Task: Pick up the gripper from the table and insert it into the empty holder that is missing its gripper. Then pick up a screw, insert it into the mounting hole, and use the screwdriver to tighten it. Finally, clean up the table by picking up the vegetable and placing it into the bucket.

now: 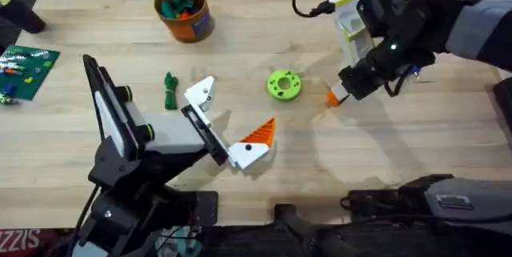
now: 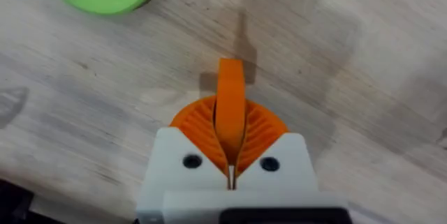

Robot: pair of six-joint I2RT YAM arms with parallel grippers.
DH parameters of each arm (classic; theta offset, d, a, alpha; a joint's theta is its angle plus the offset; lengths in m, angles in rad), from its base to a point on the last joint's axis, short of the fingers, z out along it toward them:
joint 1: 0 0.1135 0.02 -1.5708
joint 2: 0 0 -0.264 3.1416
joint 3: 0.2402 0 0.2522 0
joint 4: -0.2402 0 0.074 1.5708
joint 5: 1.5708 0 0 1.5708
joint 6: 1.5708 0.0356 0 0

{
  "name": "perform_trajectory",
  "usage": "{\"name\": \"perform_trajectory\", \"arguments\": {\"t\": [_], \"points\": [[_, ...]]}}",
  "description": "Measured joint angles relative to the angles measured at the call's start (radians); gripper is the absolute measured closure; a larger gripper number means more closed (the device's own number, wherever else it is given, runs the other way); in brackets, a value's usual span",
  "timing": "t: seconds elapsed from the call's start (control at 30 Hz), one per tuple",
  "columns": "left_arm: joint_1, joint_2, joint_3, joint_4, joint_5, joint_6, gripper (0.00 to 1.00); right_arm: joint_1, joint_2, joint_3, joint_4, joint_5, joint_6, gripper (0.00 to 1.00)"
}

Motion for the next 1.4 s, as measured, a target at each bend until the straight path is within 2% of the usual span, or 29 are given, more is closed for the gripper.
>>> {"name": "perform_trajectory", "arguments": {"t": [0.23,0.27,0.4,0.6,0.83,0.93,1.1,1.4], "points": [[0.000,0.000,0.000,0.000,0.000,0.000,0.007,0.000,0.000,0.006,-0.035,-0.002,0.014,0.981],[0.000,0.000,0.000,0.000,0.000,0.000,0.007,0.000,0.000,0.039,-0.089,-0.018,0.031,0.981],[0.000,0.000,0.000,0.000,0.000,0.000,0.007,0.000,-0.010,0.133,-0.103,-0.092,0.041,0.981],[0.000,0.000,0.000,0.000,0.000,0.000,0.007,0.000,-0.040,0.270,-0.073,-0.294,0.050,0.981],[0.000,0.000,0.000,0.000,0.000,0.000,0.007,-0.017,-0.040,0.282,-0.021,-0.642,0.056,0.981],[0.000,0.000,0.000,0.000,0.000,0.000,0.007,-0.030,-0.033,0.281,-0.032,-0.754,0.056,0.981],[0.000,0.000,0.000,0.000,0.000,0.000,0.007,-0.037,-0.031,0.224,-0.003,-0.877,0.063,0.981],[0.000,0.000,0.000,0.000,0.000,0.000,0.007,-0.037,-0.002,-0.037,0.340,-1.155,0.138,0.981]]}}
